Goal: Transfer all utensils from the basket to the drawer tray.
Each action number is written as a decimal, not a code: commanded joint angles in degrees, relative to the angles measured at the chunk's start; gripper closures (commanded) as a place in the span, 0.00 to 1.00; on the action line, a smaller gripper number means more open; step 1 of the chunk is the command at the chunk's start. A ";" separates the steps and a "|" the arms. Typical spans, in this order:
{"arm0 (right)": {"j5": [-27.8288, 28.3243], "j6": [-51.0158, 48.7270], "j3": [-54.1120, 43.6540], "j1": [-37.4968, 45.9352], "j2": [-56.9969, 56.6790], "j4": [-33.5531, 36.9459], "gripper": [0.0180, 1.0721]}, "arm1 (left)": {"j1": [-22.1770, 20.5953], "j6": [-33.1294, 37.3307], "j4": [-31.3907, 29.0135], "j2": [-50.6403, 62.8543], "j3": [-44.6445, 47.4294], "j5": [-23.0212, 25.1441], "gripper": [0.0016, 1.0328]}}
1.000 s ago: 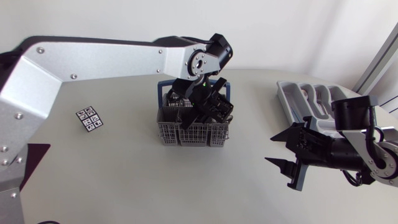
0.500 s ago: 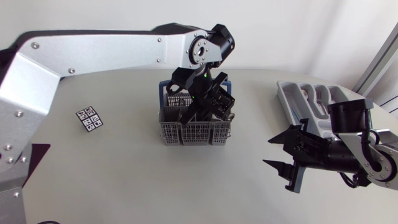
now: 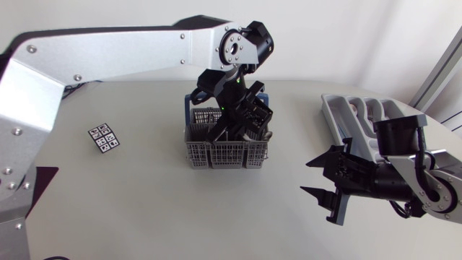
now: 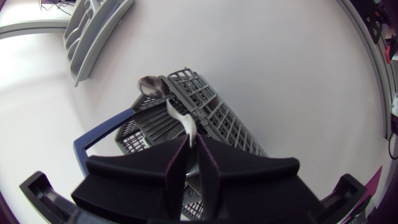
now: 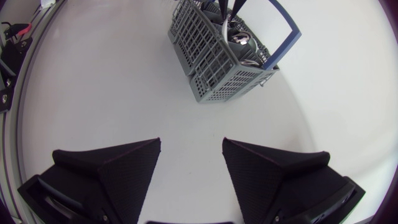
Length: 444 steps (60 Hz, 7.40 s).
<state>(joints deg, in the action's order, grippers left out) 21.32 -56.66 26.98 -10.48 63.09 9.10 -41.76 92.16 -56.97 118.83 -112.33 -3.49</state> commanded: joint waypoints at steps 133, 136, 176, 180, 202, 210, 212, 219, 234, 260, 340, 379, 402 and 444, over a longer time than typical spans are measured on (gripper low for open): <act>1.18 48.58 49.13 -12.99 36.84 22.19 0.95 | 9.68 -33.80 36.67 -25.31 39.47 15.00 0.40; 2.76 49.02 49.39 -12.63 35.26 22.89 0.95 | 9.59 -33.98 37.46 -25.49 39.91 15.00 0.40; 27.63 53.59 43.68 10.57 15.31 29.66 0.95 | 6.34 -37.32 41.85 -26.36 41.41 13.07 0.34; 26.75 53.32 42.71 13.38 13.55 30.62 0.95 | 5.81 -37.84 42.29 -26.19 41.23 12.89 0.33; 2.58 41.20 34.19 23.93 12.06 32.21 0.94 | 3.88 -39.86 42.38 -24.87 39.91 11.31 0.31; -6.82 39.09 29.88 29.03 11.88 24.73 0.94 | 3.09 -39.95 42.38 -24.52 39.38 10.25 0.31; -8.14 38.12 29.27 30.34 12.67 23.77 0.94 | 2.91 -39.95 42.38 -24.43 39.30 10.08 0.31; -10.95 36.10 28.56 35.53 17.33 18.32 0.94 | 2.56 -40.39 42.38 -24.43 39.03 9.73 0.31; -15.61 34.43 27.95 40.19 25.33 8.91 0.94 | 2.56 -40.74 42.29 -24.43 39.12 9.64 0.31; -19.56 35.22 29.00 38.52 33.85 3.29 0.59 | 2.38 -41.01 42.20 -24.69 39.82 9.55 0.30; 19.20 62.99 43.77 4.94 36.58 23.15 0.61 | 5.81 -47.25 47.57 -26.19 44.66 9.46 0.29; 18.05 68.00 45.53 -1.12 40.36 20.43 0.81 | 6.78 -53.84 55.04 -26.80 47.21 5.95 0.30; 13.92 68.35 46.05 -2.88 40.80 19.55 0.91 | 6.69 -53.75 55.12 -26.98 47.73 5.95 0.30; 25.70 67.30 50.89 0.64 30.43 28.43 0.93 | 6.78 -53.58 55.12 -26.72 48.26 5.60 0.29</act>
<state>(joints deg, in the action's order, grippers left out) 44.82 10.46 76.95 -12.43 95.57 35.94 -35.35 39.38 -2.22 92.95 -65.49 2.48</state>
